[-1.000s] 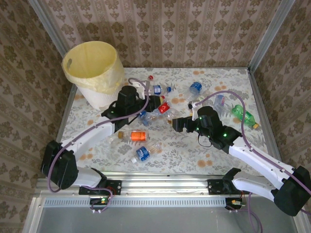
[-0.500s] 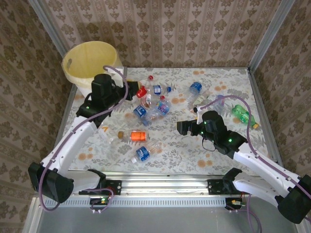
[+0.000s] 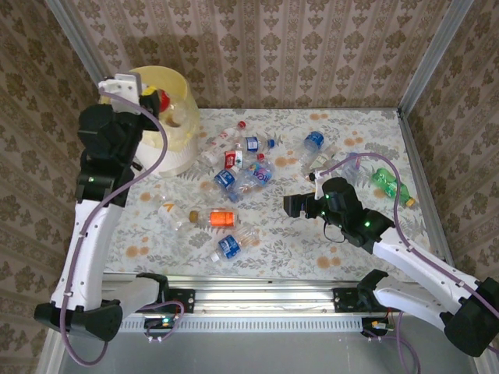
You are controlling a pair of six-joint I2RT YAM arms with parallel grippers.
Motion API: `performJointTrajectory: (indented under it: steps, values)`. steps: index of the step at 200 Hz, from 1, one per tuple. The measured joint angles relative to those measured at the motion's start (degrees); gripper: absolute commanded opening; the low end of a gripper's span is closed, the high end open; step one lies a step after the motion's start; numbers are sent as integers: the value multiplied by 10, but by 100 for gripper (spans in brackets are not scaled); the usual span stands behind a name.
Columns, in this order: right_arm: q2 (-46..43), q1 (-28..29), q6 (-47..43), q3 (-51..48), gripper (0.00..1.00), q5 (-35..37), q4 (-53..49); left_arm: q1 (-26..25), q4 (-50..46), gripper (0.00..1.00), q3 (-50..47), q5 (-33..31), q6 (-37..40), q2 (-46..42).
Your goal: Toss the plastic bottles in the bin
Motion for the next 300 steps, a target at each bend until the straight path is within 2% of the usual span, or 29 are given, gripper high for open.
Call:
performJointTrajectory:
  steps: [38, 71, 78, 82, 88, 93, 110, 152, 207, 243, 300]
  values:
    - [1, 0, 0, 0, 100, 0, 0, 46, 74, 4, 0, -22, 40, 25]
    - [3, -2, 0, 0, 100, 0, 0, 92, 101, 13, 31, -20, 54, 108]
    - [3, -2, 0, 0, 100, 0, 0, 100, 97, 24, 46, -17, 54, 133]
    - [3, -2, 0, 0, 100, 0, 0, 105, 92, 37, 57, -15, 53, 151]
    - [3, -2, 0, 0, 100, 0, 0, 111, 86, 63, 71, -12, 51, 172]
    - [3, -2, 0, 0, 100, 0, 0, 115, 80, 79, 81, -7, 50, 188]
    - [3, -3, 0, 0, 100, 0, -3, 122, 44, 99, 102, 4, 40, 228]
    - [6, -16, 14, 2, 100, 8, -48, 117, -34, 100, 109, 27, 4, 220]
    - [41, -73, 64, 23, 100, 13, -119, 99, -61, 100, 99, 57, -30, 92]
    - [60, -143, 79, 25, 100, 15, -154, 42, -57, 100, 42, 73, -40, 9]
    - [111, -239, 72, 43, 100, 28, -194, -76, -66, 100, -54, 76, -45, -36]
